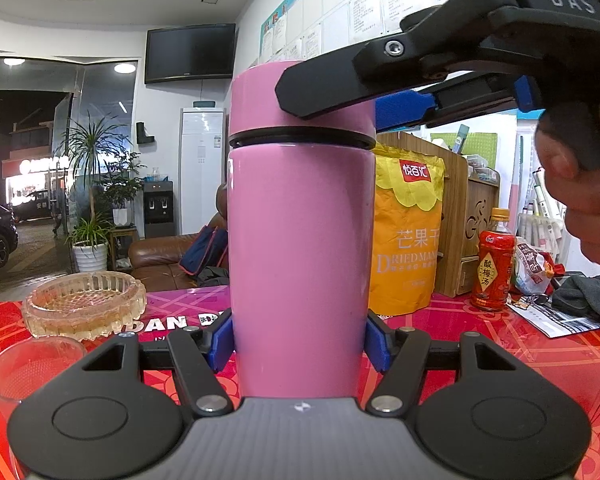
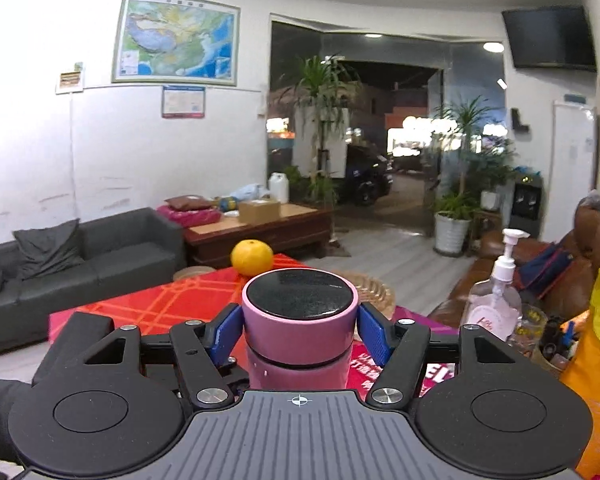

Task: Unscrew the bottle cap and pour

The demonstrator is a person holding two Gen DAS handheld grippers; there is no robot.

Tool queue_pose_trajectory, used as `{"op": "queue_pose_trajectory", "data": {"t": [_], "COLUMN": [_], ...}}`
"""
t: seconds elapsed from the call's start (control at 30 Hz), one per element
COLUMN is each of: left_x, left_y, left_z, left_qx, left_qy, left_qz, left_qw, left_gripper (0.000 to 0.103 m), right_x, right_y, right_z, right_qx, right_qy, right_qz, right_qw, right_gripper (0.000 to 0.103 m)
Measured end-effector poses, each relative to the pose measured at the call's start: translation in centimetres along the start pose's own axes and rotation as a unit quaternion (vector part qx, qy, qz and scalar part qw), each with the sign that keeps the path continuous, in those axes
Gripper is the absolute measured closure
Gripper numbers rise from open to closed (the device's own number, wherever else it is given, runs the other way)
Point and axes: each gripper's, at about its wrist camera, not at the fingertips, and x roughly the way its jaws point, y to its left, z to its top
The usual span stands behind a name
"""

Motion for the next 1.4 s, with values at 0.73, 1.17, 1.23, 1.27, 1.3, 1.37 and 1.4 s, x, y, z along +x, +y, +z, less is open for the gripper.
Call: {"op": "queue_pose_trajectory", "data": {"t": [0.73, 1.17, 1.23, 1.27, 1.3, 1.37, 1.4], "left_x": [0.0, 0.0, 0.0, 0.0, 0.0, 0.0, 0.0], "left_y": [0.1, 0.2, 0.3, 0.3, 0.2, 0.2, 0.2], "left_z": [0.0, -0.1, -0.1, -0.1, -0.1, -0.1, -0.1], "left_qx": [0.0, 0.0, 0.0, 0.0, 0.0, 0.0, 0.0], "left_qy": [0.0, 0.0, 0.0, 0.0, 0.0, 0.0, 0.0], "left_qz": [0.0, -0.001, -0.001, -0.001, -0.001, -0.001, -0.001], "left_qw": [1.0, 1.0, 1.0, 1.0, 1.0, 1.0, 1.0], "left_gripper": [0.037, 0.037, 0.037, 0.037, 0.037, 0.037, 0.037], "right_x": [1.9, -3.4, -3.6, -3.5, -2.8, -2.4, -2.1], "right_y": [0.2, -3.4, -3.5, -3.5, -3.4, -3.8, -4.0], "right_z": [-0.6, -4.9, -5.6, -5.8, -5.9, -6.4, -6.7], "right_qx": [0.024, 0.011, 0.016, 0.02, 0.024, 0.025, 0.026], "right_qy": [-0.024, -0.027, -0.036, -0.041, -0.046, -0.054, -0.055], "right_qz": [-0.029, -0.034, -0.058, -0.071, -0.087, -0.103, -0.109], "right_qw": [0.999, 0.999, 0.998, 0.996, 0.995, 0.993, 0.992], "right_gripper": [0.04, 0.038, 0.038, 0.037, 0.037, 0.037, 0.037]}}
